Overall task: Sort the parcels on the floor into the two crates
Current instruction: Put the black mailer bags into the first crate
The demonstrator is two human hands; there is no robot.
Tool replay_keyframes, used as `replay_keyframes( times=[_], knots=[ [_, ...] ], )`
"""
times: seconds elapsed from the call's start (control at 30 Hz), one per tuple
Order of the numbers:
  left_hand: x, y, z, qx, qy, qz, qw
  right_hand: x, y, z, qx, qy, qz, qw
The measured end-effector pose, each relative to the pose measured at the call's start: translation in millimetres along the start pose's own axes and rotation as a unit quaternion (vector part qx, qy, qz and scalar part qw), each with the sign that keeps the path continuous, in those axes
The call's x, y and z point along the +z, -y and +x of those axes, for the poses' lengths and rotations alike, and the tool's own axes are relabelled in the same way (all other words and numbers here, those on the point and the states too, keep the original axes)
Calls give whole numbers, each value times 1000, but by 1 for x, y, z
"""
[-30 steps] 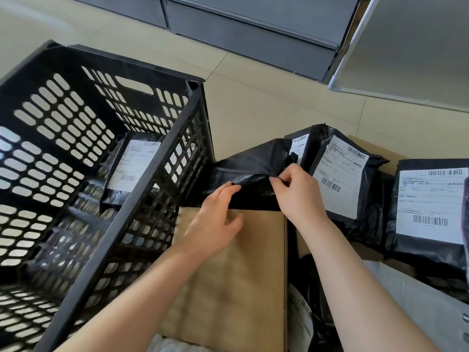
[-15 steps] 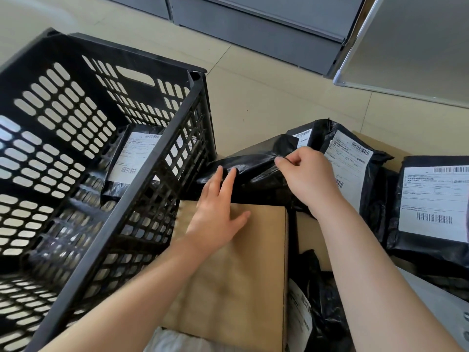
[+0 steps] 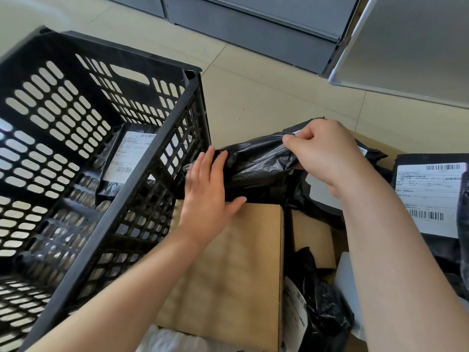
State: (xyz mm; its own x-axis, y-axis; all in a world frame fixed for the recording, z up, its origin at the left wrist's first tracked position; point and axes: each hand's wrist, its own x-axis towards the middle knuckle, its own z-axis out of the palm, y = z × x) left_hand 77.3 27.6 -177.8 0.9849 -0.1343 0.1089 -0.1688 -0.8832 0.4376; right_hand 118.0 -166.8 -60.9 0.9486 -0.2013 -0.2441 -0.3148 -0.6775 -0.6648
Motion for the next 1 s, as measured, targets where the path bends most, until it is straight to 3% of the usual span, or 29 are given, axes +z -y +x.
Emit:
replay_keyframes(
  times=[0.17,0.37,0.5,0.67,0.8,1.0],
  knots=[
    [-8,3,8,-4,-34,-20,999,-9,4,-2,-17,32,-2,999],
    [-10,7,5,-19,-9,-90,996,-1,1,-2,11,12,62,998],
    [-17,9,6,-32,-15,-112,993,4,-4,0,27,-4,181,983],
    [-34,6,10,-108,-14,-223,969,17,-25,11,118,-43,355,927],
    [-50,7,18,-120,-28,-283,951,34,-41,4,143,50,363,919],
    [-56,-1,16,-157,0,-378,912,55,-48,-7,91,173,427,883]
  ],
)
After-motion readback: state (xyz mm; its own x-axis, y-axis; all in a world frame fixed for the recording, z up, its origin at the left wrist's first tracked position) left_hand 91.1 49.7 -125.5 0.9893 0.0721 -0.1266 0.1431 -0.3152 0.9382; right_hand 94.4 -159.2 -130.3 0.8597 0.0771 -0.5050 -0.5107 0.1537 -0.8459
